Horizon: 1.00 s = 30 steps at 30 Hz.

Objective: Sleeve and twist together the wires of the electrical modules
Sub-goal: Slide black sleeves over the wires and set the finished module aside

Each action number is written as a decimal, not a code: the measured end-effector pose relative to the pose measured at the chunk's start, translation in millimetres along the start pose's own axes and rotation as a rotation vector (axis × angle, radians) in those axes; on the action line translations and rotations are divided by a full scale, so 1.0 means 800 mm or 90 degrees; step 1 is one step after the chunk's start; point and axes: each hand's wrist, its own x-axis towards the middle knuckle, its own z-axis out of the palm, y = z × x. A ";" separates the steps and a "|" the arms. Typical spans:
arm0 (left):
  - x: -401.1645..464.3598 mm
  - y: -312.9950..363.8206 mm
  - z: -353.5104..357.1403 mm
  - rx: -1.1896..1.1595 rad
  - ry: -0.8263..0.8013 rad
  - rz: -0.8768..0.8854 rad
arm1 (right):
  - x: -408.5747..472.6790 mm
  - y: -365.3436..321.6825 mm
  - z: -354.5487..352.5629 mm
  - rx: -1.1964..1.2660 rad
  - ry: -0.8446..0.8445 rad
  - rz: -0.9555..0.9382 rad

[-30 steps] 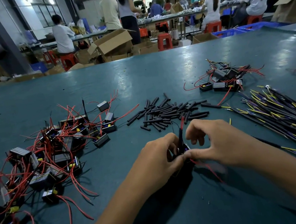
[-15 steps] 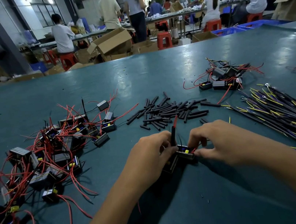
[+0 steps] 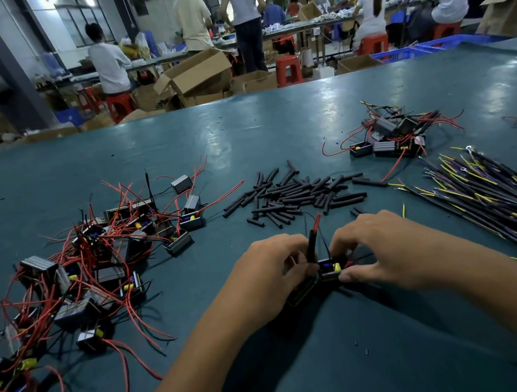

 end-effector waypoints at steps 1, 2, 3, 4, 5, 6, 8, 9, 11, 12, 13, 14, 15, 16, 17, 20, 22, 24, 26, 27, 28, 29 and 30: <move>0.000 0.000 0.000 -0.005 0.004 0.003 | 0.000 -0.001 0.001 -0.004 0.010 0.001; 0.001 -0.001 0.001 -0.013 0.012 0.005 | 0.000 -0.001 0.002 -0.003 0.029 -0.003; 0.001 -0.001 0.001 -0.023 0.020 0.006 | 0.001 -0.003 0.003 0.008 0.061 -0.012; 0.000 -0.002 0.001 -0.032 0.028 0.006 | 0.000 -0.005 0.004 0.027 0.106 -0.025; 0.000 -0.003 0.001 -0.042 0.033 0.006 | -0.001 -0.006 0.005 0.044 0.158 -0.039; 0.000 -0.003 0.002 -0.054 0.038 0.005 | -0.001 -0.008 0.004 0.052 0.205 -0.051; 0.000 -0.004 0.003 -0.069 0.041 0.003 | -0.002 -0.011 0.002 0.090 0.255 -0.069; 0.000 -0.005 0.003 -0.067 0.040 0.006 | -0.002 -0.014 0.002 0.133 0.258 -0.080; 0.000 -0.007 0.004 -0.068 0.037 0.011 | -0.002 -0.020 0.003 0.210 0.256 -0.108; 0.000 -0.007 0.005 -0.072 0.035 0.012 | -0.001 -0.022 0.005 0.227 0.257 -0.117; 0.000 -0.006 0.005 -0.076 0.035 0.012 | -0.001 -0.023 0.008 0.235 0.261 -0.120; 0.000 -0.006 0.005 -0.082 0.040 0.014 | 0.000 -0.023 0.010 0.239 0.266 -0.118; 0.000 -0.005 0.005 -0.094 0.047 0.014 | 0.001 -0.022 0.012 0.239 0.271 -0.112; -0.001 -0.005 0.004 -0.111 0.057 0.013 | 0.001 -0.022 0.013 0.238 0.275 -0.106; -0.001 -0.005 0.003 -0.128 0.066 0.013 | 0.001 -0.021 0.013 0.237 0.276 -0.101; -0.002 -0.006 0.002 -0.149 0.063 0.013 | 0.001 -0.020 0.012 0.243 0.250 -0.107; -0.002 -0.006 0.003 -0.155 0.055 0.007 | 0.002 -0.013 0.006 0.271 0.243 -0.096; -0.002 -0.006 0.000 -0.164 0.041 -0.002 | 0.005 0.005 -0.002 0.303 0.283 -0.044; -0.003 -0.006 -0.005 -0.192 0.013 -0.011 | 0.012 0.028 -0.008 0.292 0.319 0.026; -0.003 -0.005 -0.008 -0.208 0.010 -0.015 | 0.018 0.039 -0.010 0.263 0.321 0.058; -0.002 -0.003 -0.009 -0.232 0.024 -0.024 | 0.026 0.051 -0.011 0.220 0.307 0.088; 0.000 -0.002 -0.008 -0.270 0.054 -0.051 | 0.036 0.061 -0.010 0.169 0.277 0.116; 0.003 -0.001 -0.005 -0.321 0.097 -0.096 | 0.047 0.070 -0.009 0.121 0.237 0.141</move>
